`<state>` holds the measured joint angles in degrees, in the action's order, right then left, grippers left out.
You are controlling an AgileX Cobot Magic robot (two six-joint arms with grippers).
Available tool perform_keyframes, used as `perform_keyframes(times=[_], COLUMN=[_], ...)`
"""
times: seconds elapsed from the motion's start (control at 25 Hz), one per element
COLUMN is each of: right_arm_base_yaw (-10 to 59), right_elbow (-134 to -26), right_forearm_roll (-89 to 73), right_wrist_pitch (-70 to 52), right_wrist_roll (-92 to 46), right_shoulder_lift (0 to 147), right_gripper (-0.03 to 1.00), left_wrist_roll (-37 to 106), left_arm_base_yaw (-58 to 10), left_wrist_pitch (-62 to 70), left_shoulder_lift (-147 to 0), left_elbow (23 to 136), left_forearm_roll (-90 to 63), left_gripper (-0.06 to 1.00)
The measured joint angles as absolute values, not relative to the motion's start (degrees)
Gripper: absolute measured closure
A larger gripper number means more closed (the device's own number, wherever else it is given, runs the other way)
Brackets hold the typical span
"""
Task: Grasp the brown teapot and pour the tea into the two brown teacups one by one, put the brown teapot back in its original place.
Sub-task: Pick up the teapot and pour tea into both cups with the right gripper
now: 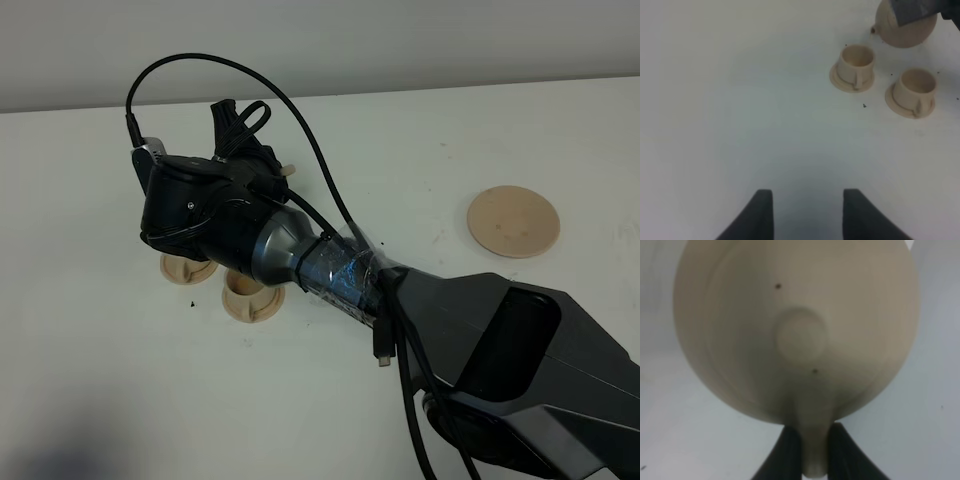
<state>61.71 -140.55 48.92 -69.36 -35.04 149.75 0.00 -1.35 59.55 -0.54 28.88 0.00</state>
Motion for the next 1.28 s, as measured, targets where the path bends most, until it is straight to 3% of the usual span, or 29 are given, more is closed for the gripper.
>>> perform_keyframes(times=[1.28], right_arm_base_yaw=[62.87], right_elbow=[-140.55], right_forearm_roll=[51.31], right_wrist_pitch=[-68.3], right_wrist_roll=[-37.23], right_shoulder_lift=[149.75], right_gripper=[0.84], left_wrist_roll=[0.0], left_arm_base_yaw=[-1.35], left_wrist_pitch=[59.55], left_shoulder_lift=[-0.54], left_elbow=[28.88], left_forearm_roll=[0.0], left_gripper=[0.57])
